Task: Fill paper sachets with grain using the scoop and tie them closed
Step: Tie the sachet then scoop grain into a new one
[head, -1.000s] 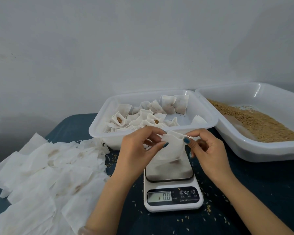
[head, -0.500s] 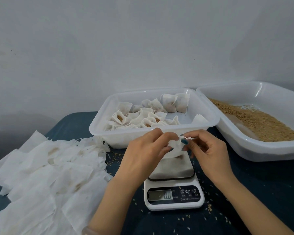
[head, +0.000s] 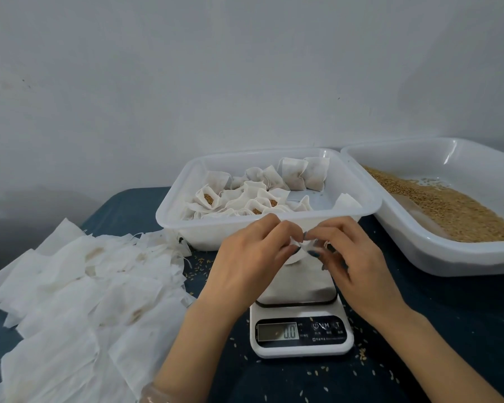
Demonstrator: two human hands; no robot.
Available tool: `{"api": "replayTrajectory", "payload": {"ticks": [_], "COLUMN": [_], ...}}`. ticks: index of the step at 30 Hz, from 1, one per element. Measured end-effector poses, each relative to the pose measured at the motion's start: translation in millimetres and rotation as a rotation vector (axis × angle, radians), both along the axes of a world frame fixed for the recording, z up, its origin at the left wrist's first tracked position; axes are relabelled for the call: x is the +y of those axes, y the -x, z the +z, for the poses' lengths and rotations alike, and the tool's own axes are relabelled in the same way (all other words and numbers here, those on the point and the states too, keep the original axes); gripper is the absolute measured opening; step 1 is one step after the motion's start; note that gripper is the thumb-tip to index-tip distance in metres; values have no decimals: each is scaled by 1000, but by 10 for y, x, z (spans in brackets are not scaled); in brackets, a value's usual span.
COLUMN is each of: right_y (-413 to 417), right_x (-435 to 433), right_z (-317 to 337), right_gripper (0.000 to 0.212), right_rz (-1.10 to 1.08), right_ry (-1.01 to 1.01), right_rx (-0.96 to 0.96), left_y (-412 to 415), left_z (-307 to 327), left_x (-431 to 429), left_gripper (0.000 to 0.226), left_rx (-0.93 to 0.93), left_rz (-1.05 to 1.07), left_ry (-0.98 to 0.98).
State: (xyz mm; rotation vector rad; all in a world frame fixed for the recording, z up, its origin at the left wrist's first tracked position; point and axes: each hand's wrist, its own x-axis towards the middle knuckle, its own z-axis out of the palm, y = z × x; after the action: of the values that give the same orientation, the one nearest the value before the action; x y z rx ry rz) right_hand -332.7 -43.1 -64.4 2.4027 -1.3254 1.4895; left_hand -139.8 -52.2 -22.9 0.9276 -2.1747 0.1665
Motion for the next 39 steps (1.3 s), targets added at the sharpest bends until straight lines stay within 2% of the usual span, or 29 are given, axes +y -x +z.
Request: {"api": "replayTrajectory", "payload": {"ticks": [6, 11, 15, 19, 23, 26, 29, 33, 36, 39], "right_y": [-20, 18, 33, -8, -66, -104, -95, -81, -95, -88], "right_x": [13, 12, -8, 17, 67, 94, 115, 122, 108, 90], "right_z": [30, 46, 83, 146, 201, 207, 191, 189, 183, 174], "right_gripper": [28, 22, 26, 21, 17, 11, 9, 23, 24, 21], "right_rz": [-85, -233, -252, -176, -53, 14, 56, 3, -29, 30], "right_ry": [63, 157, 233, 231, 180, 106, 55, 74, 136, 141], "right_rx": [25, 33, 17, -33, -125, -191, -197, -100, -11, -12], "left_y": [26, 13, 4, 31, 31, 46, 47, 45, 56, 57], "left_z": [-35, -64, -66, -37, -15, -46, -88, -110, -126, -117], "left_x": [-22, -38, -29, -19, 14, 19, -16, -45, -61, -65], "left_gripper": [8, 38, 50, 67, 53, 42, 33, 21, 29, 28], "left_rx": [-1, 51, 198, 344, 349, 346, 303, 189, 98, 116], "left_rz": [-5, 1, -39, -183, -258, -274, -247, -190, -159, -171], "left_ry": [85, 39, -133, -434, -722, -850, -840, -724, -575, -553]}}
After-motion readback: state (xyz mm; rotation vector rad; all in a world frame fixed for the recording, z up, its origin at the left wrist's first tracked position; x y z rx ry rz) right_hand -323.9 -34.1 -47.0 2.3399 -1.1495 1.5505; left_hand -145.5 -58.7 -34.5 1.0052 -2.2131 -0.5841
